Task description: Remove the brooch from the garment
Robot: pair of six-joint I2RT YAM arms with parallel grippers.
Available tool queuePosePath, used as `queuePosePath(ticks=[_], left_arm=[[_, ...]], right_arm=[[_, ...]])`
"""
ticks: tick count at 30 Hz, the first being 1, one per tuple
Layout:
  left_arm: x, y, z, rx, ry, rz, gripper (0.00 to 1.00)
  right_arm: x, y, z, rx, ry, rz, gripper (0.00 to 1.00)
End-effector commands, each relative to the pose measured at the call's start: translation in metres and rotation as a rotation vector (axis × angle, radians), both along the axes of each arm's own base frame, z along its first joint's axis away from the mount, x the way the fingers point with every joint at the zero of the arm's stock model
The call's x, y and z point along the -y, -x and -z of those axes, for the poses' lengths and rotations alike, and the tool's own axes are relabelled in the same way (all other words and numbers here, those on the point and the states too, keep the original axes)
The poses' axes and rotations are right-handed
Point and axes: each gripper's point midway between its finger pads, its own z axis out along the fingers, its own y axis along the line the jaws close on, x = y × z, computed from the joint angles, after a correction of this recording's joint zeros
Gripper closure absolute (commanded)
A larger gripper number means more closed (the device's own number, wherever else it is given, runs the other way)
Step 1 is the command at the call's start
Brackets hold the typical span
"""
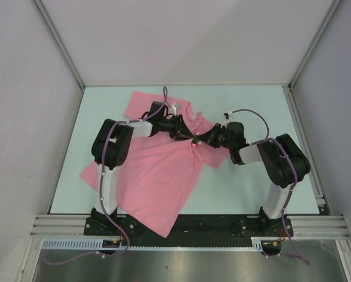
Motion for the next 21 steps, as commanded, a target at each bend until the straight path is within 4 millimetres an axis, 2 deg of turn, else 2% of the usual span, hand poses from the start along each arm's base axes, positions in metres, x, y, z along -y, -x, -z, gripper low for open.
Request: queuePosePath(ticks=[1, 8, 15, 19, 21], left_arm=[[0.008, 0.004, -0.026, 0.019, 0.092, 0.033, 0.66], [0.010, 0.002, -0.026, 0.024, 0.101, 0.030, 0.79], [0.013, 0.008, -0.030, 0.021, 0.132, 0.046, 0.78], [0.012, 0.007, -0.030, 0.025, 0.127, 0.038, 0.81], [0.012, 0.005, -0.030, 0.039, 0.117, 0.037, 0.84]], right_arm=[[-0.010, -0.009, -0.027, 0.095, -0.087, -0.024, 1.00], [-0.018, -0.004, -0.025, 0.087, -0.123, -0.067, 1.00], [-0.023, -0.003, -0.020, 0.054, -0.135, -0.083, 1.00], [-0.027, 0.000, -0.021, 0.052, -0.140, -0.108, 1.00], [-0.029, 0.002, -0.021, 0.047, -0.151, -0.122, 0.89]])
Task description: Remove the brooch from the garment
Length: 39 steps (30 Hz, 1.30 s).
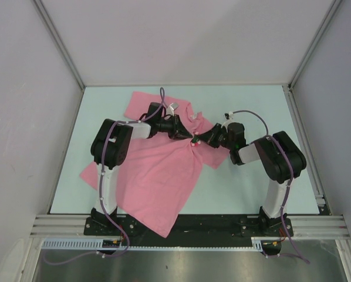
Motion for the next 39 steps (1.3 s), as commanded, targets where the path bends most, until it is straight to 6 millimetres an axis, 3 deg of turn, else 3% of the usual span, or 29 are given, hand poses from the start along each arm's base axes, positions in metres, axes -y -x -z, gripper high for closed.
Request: queuePosePath(ticks=[1, 6, 15, 23, 27, 30, 34, 35, 39], left_arm=[[0.016, 0.011, -0.025, 0.044, 0.058, 0.075, 0.87], [0.014, 0.010, -0.019, 0.081, -0.003, 0.091, 0.98], [0.016, 0.009, -0.022, 0.090, -0.019, 0.098, 0.99], [0.018, 0.010, -0.025, 0.094, -0.014, 0.104, 1.00], [0.019, 0.010, -0.029, 0.102, -0.011, 0.107, 1.00], [0.018, 0.011, -0.032, 0.105, -0.012, 0.109, 0.99], [0.014, 0.015, -0.032, 0.094, -0.014, 0.102, 0.83], [0.013, 0.013, -0.037, 0.108, -0.004, 0.094, 0.73], [0.005, 0.014, -0.041, 0.095, 0.030, 0.075, 0.58]], right_arm=[[-0.022, 0.005, -0.022, 0.058, -0.072, -0.097, 0.87], [-0.022, 0.002, -0.022, 0.054, -0.077, -0.110, 0.73], [-0.028, -0.006, -0.021, 0.048, -0.046, -0.132, 0.64], [-0.030, -0.007, -0.017, 0.041, -0.032, -0.140, 0.79], [-0.031, -0.008, -0.015, 0.036, -0.024, -0.142, 0.80], [-0.030, -0.008, -0.014, 0.032, -0.023, -0.142, 0.98], [-0.032, -0.006, -0.018, 0.042, -0.043, -0.156, 1.00], [-0.032, -0.007, -0.023, 0.060, -0.051, -0.156, 1.00], [-0.029, -0.008, -0.032, 0.089, -0.071, -0.145, 1.00]])
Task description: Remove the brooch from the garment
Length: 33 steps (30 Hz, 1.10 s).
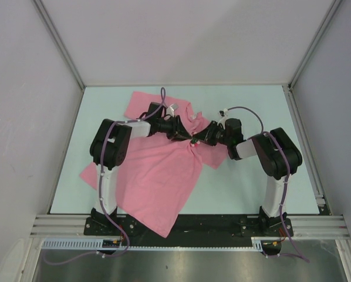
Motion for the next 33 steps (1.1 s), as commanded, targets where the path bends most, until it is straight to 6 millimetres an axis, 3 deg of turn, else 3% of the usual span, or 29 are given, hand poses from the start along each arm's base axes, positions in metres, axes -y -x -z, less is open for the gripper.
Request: queuePosePath(ticks=[1, 8, 18, 25, 33], left_arm=[[0.008, 0.012, -0.048, 0.061, 0.117, 0.050, 0.56], [0.012, 0.014, -0.057, 0.040, 0.224, 0.053, 0.54], [0.004, 0.015, -0.050, -0.034, 0.264, 0.006, 0.56], [0.003, 0.013, -0.065, -0.036, 0.427, -0.027, 0.59], [0.003, 0.013, -0.065, -0.032, 0.428, -0.024, 0.56]], right_arm=[[-0.013, -0.005, -0.038, 0.118, -0.080, -0.039, 1.00], [-0.013, -0.005, -0.041, 0.118, -0.107, -0.042, 1.00], [-0.013, -0.003, -0.048, 0.131, -0.132, -0.046, 1.00], [-0.011, -0.002, -0.048, 0.129, -0.144, -0.048, 1.00], [-0.013, 0.000, -0.044, 0.123, -0.147, -0.056, 1.00]])
